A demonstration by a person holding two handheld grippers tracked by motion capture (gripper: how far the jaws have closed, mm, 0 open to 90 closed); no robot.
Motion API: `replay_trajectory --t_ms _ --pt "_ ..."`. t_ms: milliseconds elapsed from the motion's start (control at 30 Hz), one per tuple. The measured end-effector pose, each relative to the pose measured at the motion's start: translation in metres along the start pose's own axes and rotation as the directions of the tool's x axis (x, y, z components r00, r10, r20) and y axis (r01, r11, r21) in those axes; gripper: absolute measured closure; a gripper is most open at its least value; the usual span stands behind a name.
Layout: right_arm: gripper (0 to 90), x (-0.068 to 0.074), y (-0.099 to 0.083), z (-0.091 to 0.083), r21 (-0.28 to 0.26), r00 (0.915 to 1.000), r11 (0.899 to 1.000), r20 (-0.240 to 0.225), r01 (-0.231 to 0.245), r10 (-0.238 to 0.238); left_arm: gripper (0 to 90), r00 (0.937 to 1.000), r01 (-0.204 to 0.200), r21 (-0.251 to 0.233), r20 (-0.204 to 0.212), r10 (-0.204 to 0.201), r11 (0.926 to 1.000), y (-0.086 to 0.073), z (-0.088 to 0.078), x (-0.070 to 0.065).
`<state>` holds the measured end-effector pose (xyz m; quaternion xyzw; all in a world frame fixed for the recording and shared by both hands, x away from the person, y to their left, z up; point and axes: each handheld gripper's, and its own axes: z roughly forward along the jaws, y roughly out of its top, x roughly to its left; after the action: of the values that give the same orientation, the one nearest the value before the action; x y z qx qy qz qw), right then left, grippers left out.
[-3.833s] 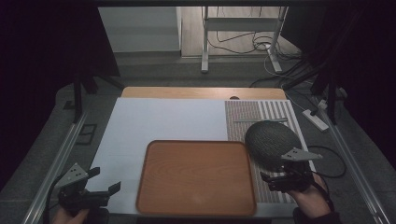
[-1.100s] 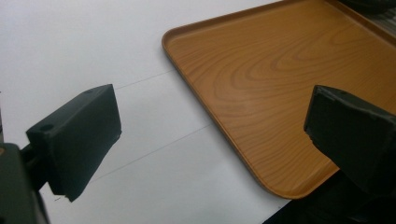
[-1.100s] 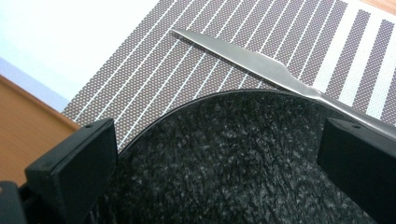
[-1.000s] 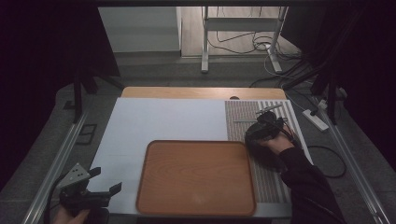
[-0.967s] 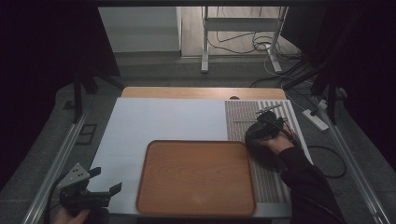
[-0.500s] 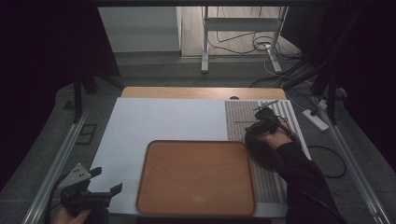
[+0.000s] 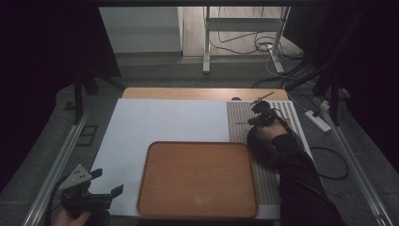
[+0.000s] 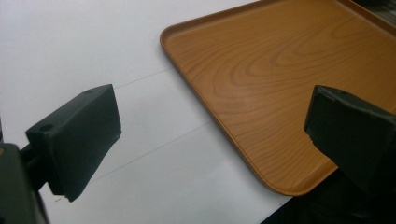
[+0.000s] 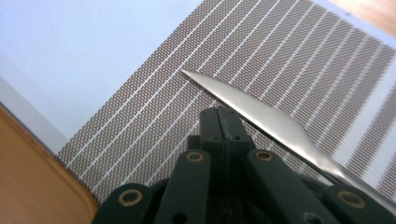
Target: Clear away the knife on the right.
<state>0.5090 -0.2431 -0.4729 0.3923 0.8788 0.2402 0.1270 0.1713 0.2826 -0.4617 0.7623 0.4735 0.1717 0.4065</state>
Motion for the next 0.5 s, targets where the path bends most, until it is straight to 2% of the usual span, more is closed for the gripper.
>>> replay_trajectory --t_ms 100,333,367,433,500 --pt "89.9 -0.004 0.004 0.011 0.013 0.9999 1.0 -0.012 0.007 -0.007 3.8 1.0 0.001 -0.001 0.0 -0.001 1.0 0.0 0.0 0.0" --pt "89.9 -0.015 0.006 0.034 0.1 0.9991 0.994 0.021 0.034 -0.037 3.8 1.0 0.003 -0.002 0.001 -0.003 1.0 0.0 0.0 0.0" --pt "89.9 -0.019 0.006 0.034 0.084 0.9995 0.996 0.019 0.024 -0.026 3.8 1.0 0.002 -0.002 0.001 -0.002 1.0 0.0 0.0 0.0" --pt "90.0 -0.026 0.005 0.033 0.091 0.9989 0.996 0.041 0.02 -0.024 3.8 1.0 0.001 -0.001 0.0 -0.001 1.0 0.0 0.0 0.0" --pt "90.0 -0.035 0.004 0.033 0.078 0.999 0.997 0.045 -0.007 0.004 3.8 1.0 0.0 0.0 0.0 0.0 1.0 0.0 0.0 0.0"
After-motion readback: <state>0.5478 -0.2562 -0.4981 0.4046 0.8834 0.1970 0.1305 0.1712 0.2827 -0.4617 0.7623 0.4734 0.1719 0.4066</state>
